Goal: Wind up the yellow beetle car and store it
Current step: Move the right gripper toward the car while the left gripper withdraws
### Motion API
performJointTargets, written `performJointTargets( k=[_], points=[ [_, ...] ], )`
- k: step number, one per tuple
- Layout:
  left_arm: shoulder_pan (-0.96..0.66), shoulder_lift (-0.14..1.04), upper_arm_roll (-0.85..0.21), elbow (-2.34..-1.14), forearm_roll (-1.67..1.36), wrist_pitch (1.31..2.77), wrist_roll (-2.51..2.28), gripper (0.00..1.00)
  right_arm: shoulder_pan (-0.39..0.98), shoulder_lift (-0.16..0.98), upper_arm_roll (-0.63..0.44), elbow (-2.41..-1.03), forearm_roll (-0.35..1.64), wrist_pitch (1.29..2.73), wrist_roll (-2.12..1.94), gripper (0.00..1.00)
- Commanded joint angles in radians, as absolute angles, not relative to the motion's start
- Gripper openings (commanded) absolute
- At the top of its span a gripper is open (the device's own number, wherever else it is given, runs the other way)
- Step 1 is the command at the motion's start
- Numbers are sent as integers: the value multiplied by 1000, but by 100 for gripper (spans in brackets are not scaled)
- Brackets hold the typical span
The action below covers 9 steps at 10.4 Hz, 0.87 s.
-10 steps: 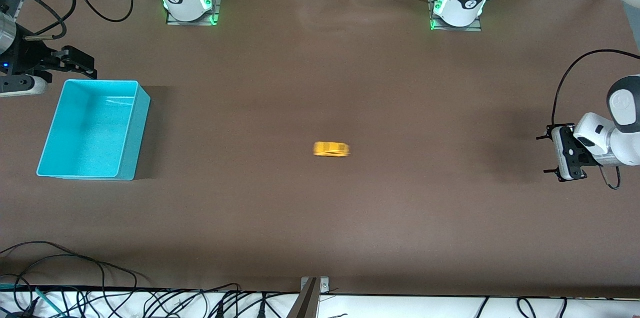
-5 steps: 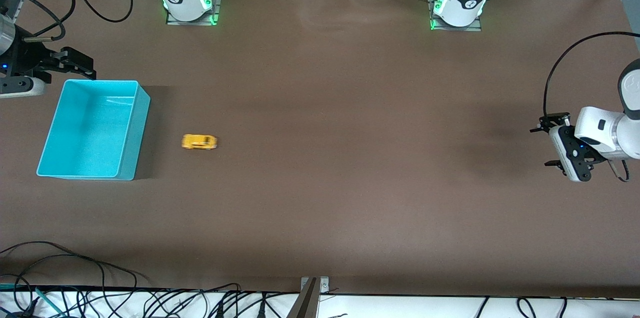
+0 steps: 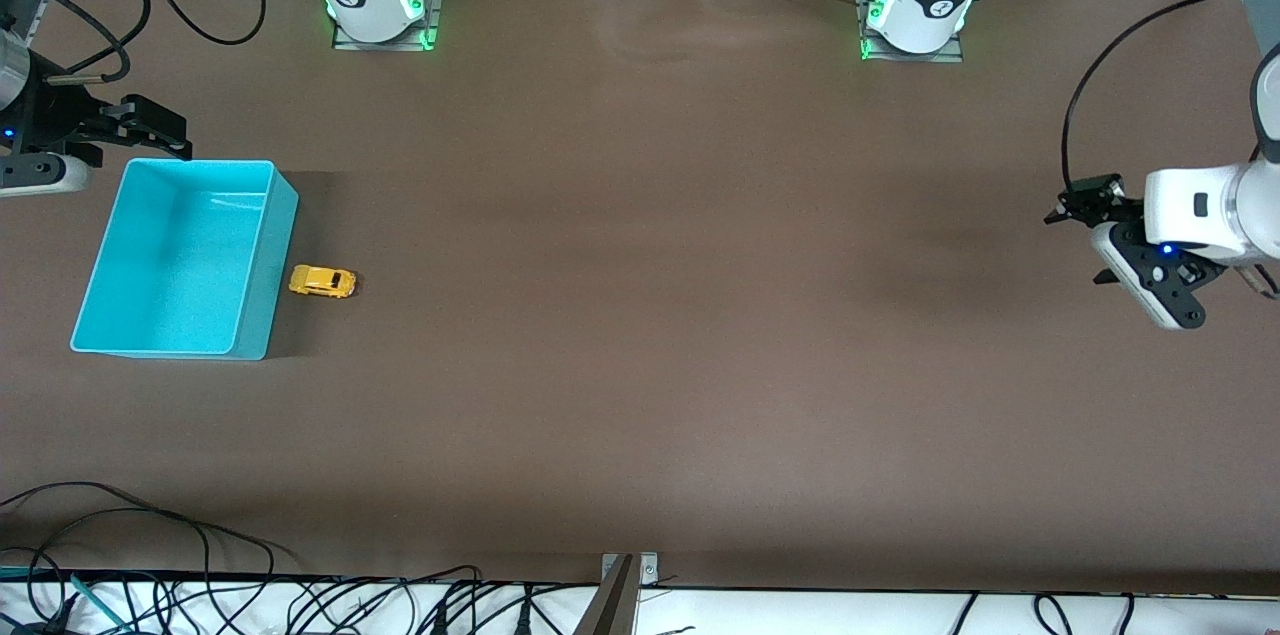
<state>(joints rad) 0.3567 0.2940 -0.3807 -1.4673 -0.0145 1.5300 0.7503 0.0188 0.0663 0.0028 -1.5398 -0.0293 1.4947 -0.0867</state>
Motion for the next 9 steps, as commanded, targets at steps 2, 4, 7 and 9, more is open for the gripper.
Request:
performJointTargets(
  k=[2,4,7,9],
  points=[
    [359,235,-408,-1454,-41,1433,518,100,18,83,3,-1528,-20,1506,-75,100],
    [291,166,-401,-1452,-31,1407,349,100,18,97,3,-1528,-20,1520,-75,100],
    [40,100,-97,-1479,-40,1411,313,100,15,110,5,-1601,-17,1632,-92,100],
    [35,-22,-92,-1598,-40,1484,235,100,15,112,9,-1656,-17,1708,-159,100]
  ],
)
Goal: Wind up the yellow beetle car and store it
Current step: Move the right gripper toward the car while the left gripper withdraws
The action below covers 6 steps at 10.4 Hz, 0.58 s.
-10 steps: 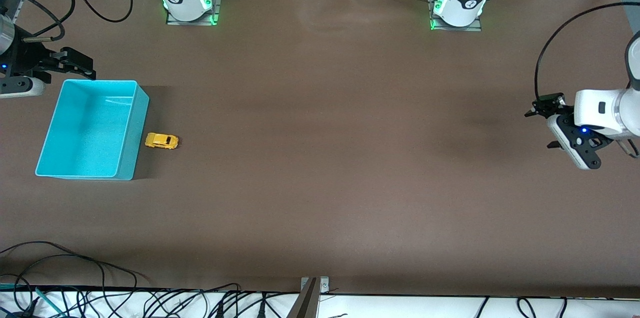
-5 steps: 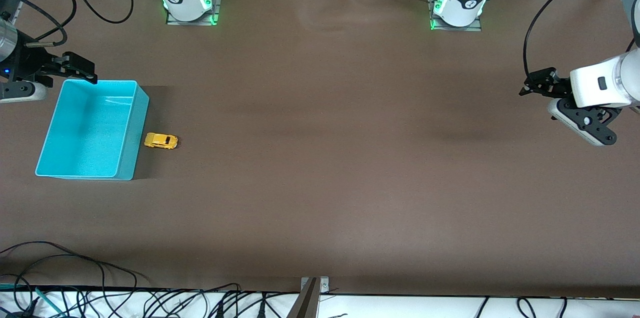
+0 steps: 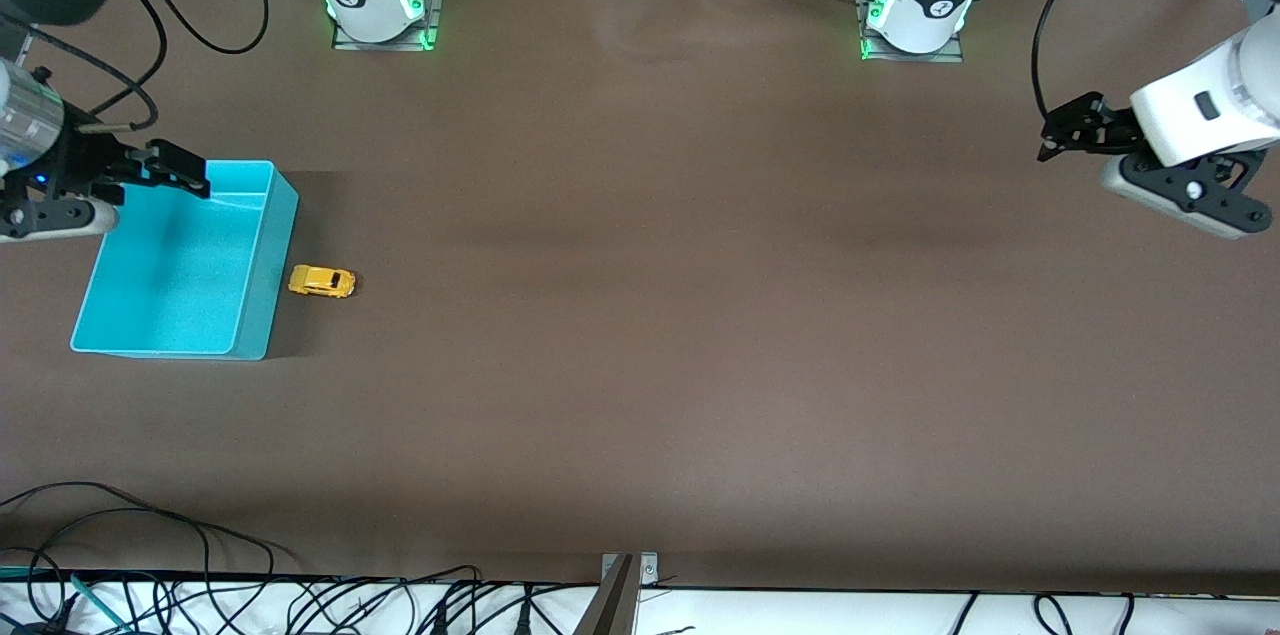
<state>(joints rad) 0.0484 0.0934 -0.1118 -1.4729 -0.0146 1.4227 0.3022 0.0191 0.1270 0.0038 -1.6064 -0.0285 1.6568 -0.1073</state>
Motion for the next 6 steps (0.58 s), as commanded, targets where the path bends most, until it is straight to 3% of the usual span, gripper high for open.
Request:
performJointTargets(
  k=[1,6],
  points=[
    [31,-53,-91,-1632,-38,1494,119,100,14,113,17,-1692,-12,1754,-210,100],
    [-9,-16,-58,-1583,-37,1485,69,100,-57,158,84,-1876,-12,1974,-539,100]
  ],
)
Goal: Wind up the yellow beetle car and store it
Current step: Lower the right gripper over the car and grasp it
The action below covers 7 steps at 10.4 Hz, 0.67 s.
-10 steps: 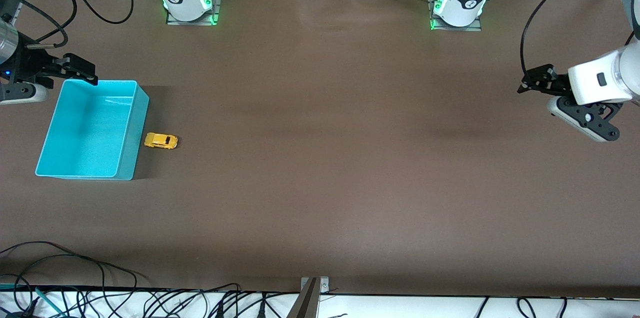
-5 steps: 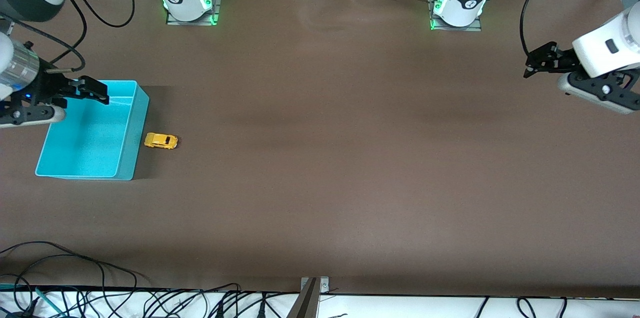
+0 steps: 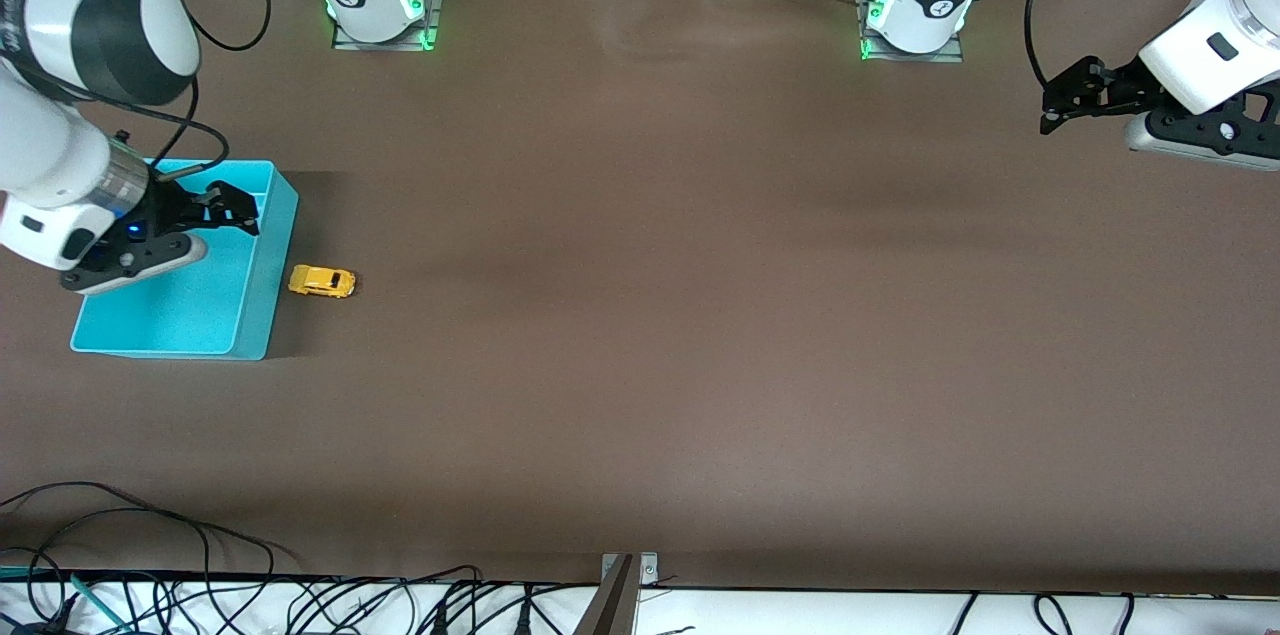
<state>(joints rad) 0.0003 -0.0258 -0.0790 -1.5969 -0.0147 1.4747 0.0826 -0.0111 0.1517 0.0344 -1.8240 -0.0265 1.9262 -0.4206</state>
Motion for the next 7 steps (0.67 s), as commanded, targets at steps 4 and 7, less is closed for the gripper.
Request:
performJointTargets(
  k=[4,7],
  points=[
    [-9,-14,-60,-1583,-41,1485,66,100,-92,198,97,-2057,-15,2233,-912,100],
    [-11,-12,-61,-1582,-41,1485,67,100,-97,274,98,-2123,-18,2413,-1156,100]
  ],
)
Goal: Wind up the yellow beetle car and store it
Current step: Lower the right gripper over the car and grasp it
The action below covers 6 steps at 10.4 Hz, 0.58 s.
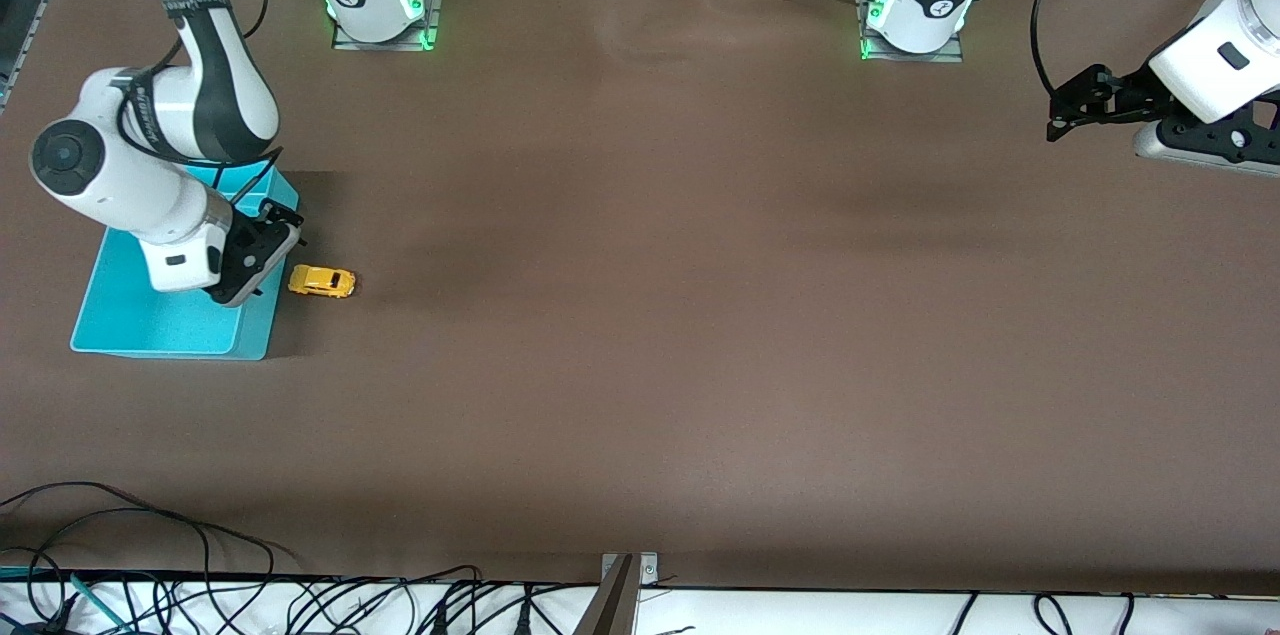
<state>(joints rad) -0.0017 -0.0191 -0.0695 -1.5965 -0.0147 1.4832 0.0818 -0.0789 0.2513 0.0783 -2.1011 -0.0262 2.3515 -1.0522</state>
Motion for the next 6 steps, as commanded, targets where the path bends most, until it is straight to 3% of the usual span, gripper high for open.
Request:
performJointTargets(
  k=[1,6],
  points=[
    [-9,-12,-61,-1582,-41,1485,66,100,-97,302,98,-2123,-18,2445,-1213,100],
    [-8,-12,-61,-1582,-41,1479,69,100,-104,379,103,-2224,-18,2661,-1339,100]
  ],
)
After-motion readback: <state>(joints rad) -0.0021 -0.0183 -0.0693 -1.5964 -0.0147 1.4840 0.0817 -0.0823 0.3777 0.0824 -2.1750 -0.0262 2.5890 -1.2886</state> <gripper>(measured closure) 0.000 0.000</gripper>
